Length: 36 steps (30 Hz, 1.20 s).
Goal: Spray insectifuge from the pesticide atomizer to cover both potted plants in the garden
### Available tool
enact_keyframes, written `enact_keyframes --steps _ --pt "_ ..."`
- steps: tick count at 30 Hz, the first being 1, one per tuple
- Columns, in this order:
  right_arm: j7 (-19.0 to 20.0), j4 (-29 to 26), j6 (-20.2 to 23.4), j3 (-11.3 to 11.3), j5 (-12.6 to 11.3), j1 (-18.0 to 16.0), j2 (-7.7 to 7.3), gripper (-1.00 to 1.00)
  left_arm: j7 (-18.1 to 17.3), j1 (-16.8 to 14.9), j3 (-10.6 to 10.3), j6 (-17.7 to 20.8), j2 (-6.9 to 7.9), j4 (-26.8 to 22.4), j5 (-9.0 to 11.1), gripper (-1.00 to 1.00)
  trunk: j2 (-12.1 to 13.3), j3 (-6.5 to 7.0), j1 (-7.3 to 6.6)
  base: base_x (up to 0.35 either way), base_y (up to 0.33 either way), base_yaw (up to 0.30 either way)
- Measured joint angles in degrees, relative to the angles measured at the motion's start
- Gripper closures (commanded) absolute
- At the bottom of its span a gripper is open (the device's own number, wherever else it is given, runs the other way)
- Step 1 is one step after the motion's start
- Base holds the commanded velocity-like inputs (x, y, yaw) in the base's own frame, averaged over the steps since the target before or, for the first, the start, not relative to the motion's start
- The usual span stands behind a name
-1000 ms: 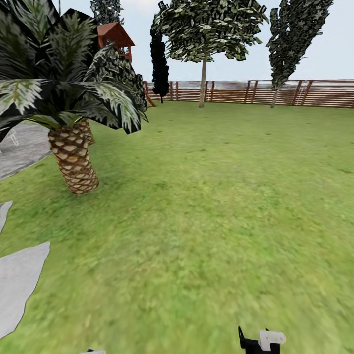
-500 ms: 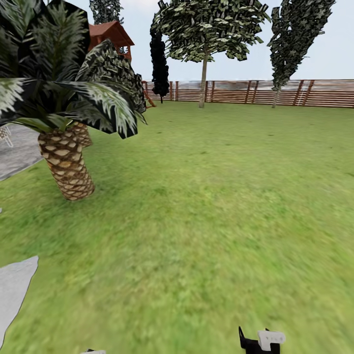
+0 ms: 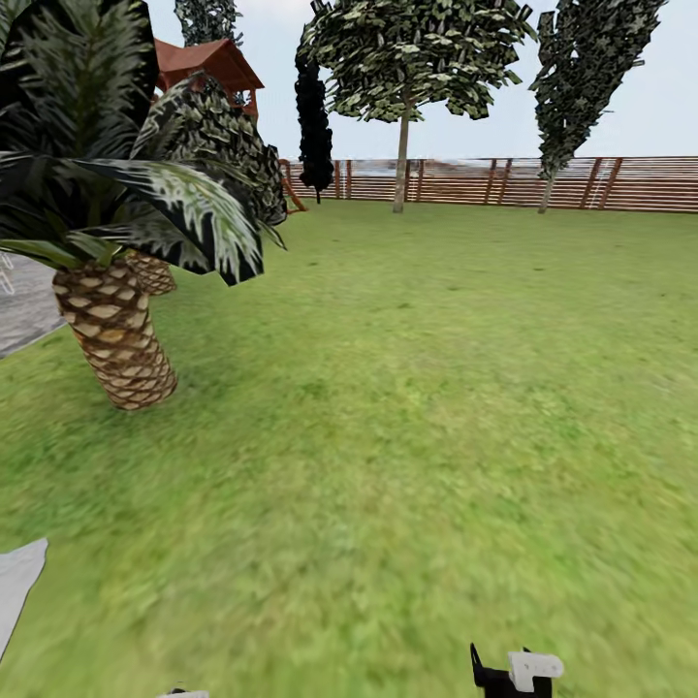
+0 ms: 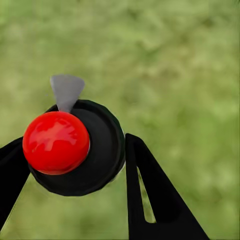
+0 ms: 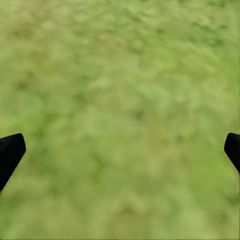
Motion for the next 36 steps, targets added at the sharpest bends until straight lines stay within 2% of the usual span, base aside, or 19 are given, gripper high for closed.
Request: enact_keyframes --steps 36 --pt "0.0 0.0 0.0 0.0 0.0 0.0 0.09 -1.0 -0.1 0.0 -0.1 0.0 -0.09 0.0 0.0 1.0 0.0 0.0 0.0 0.34 0.0 0.0"
